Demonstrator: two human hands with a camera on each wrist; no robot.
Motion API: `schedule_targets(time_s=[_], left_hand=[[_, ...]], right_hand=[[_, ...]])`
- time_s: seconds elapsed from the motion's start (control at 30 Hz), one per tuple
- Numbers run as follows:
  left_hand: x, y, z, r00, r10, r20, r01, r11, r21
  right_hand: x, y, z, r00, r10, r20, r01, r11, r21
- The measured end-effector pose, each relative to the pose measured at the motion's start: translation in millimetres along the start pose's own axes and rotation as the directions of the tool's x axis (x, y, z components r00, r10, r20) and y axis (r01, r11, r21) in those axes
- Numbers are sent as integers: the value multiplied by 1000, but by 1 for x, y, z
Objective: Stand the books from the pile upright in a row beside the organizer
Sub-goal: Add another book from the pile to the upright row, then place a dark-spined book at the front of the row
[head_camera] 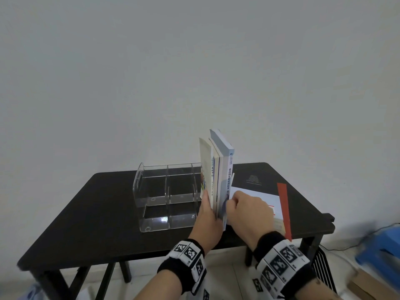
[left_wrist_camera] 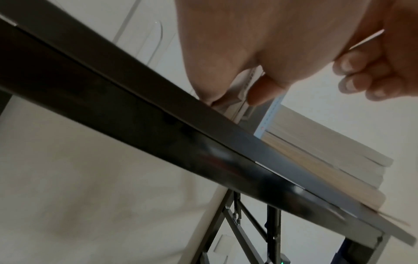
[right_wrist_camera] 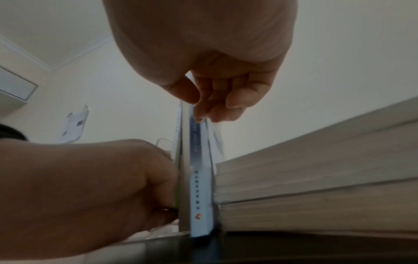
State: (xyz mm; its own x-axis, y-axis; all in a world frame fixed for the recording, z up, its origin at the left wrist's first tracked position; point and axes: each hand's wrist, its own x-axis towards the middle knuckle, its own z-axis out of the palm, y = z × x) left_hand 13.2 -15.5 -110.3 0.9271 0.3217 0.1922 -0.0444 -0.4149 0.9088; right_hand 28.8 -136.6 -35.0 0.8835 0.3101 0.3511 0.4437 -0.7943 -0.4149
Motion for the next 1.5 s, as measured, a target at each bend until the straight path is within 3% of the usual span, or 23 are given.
schedule_targets(time_s=[0.1, 0.17, 0.3, 0.4, 0.5, 0.57, 0.7, 0.83, 0.97, 1.03, 1.1, 1.17, 1.2, 1.23, 1.27, 1.3, 1.33, 1.37, 1.4, 1.43, 1.47, 1.5], left_hand=[[-6, -3, -3, 1000, -14, 6, 13, 979, 206], [-9, -5, -3, 1000, -29, 10, 25, 958, 286], [-11, 1, 2, 1000, -10, -1, 10, 981, 195], [-9, -3, 4, 1000, 26, -17, -23, 987, 157], [-6, -7, 4, 1000, 29, 8, -30, 978, 207], [-3, -4, 4, 1000, 21, 8, -22, 982, 189], [-1, 2, 1, 1000, 11, 15, -15, 975, 223], [-4, 3, -1, 999, 48, -6, -47, 984, 174], [0, -2, 1, 999, 29, -31, -22, 979, 204], [-2, 2, 1, 1000, 17, -17, -12, 966, 257], [1, 0, 2, 1000, -8, 4, 6, 947, 321], [4, -9, 7, 999, -21, -30, 30, 944, 329], [6, -15, 10, 995, 42, -87, -9, 936, 351], [2, -16, 8, 990, 122, -76, -77, 899, 432], [-5, -7, 5, 968, 242, -61, -161, 793, 587], [-5, -12, 6, 970, 217, 105, -219, 608, 764], [-7, -14, 7, 964, 217, 154, -241, 464, 853], [-8, -14, 10, 971, 187, 151, -222, 450, 865], [-9, -13, 13, 994, 77, 82, -112, 588, 801], [-3, -7, 9, 982, 153, -111, -54, 789, 613], [2, -9, 8, 986, 73, -148, -1, 901, 434], [3, -11, 8, 989, 52, -141, 14, 902, 432]], right_hand=[[12, 23, 6, 997, 80, 23, -79, 996, -46], [19, 37, 11, 994, 105, -29, -107, 991, -77], [31, 63, 23, 975, 211, -72, -223, 939, -263], [41, 76, 24, 951, 308, -26, -306, 927, -217], [57, 88, 24, 904, 414, 108, -401, 907, -125], [62, 92, 18, 891, 415, 184, -400, 909, -115], [69, 95, 5, 913, 370, 172, -353, 928, -122], [75, 102, -6, 891, 422, 170, -436, 898, 58], [73, 106, -34, 869, 415, 269, -494, 769, 407], [70, 100, -47, 908, 384, 168, -416, 772, 480], [62, 88, -55, 939, 337, -73, -259, 829, 495], [49, 70, -64, 901, 308, -305, -87, 818, 569], [43, 60, -70, 865, 306, -398, -3, 796, 605], [38, 49, -77, 846, 303, -439, 60, 763, 644], [35, 39, -82, 852, 282, -441, 116, 720, 685], [34, 31, -86, 879, 248, -406, 149, 666, 731], [31, 22, -90, 909, 210, -359, 162, 616, 771], [30, 13, -94, 923, 178, -342, 178, 590, 788], [28, 4, -96, 921, 166, -352, 199, 575, 794], [25, -4, -97, 910, 171, -377, 228, 554, 801], [22, -10, -97, 904, 171, -391, 247, 536, 807], [20, -16, -96, 907, 162, -388, 254, 523, 813]])
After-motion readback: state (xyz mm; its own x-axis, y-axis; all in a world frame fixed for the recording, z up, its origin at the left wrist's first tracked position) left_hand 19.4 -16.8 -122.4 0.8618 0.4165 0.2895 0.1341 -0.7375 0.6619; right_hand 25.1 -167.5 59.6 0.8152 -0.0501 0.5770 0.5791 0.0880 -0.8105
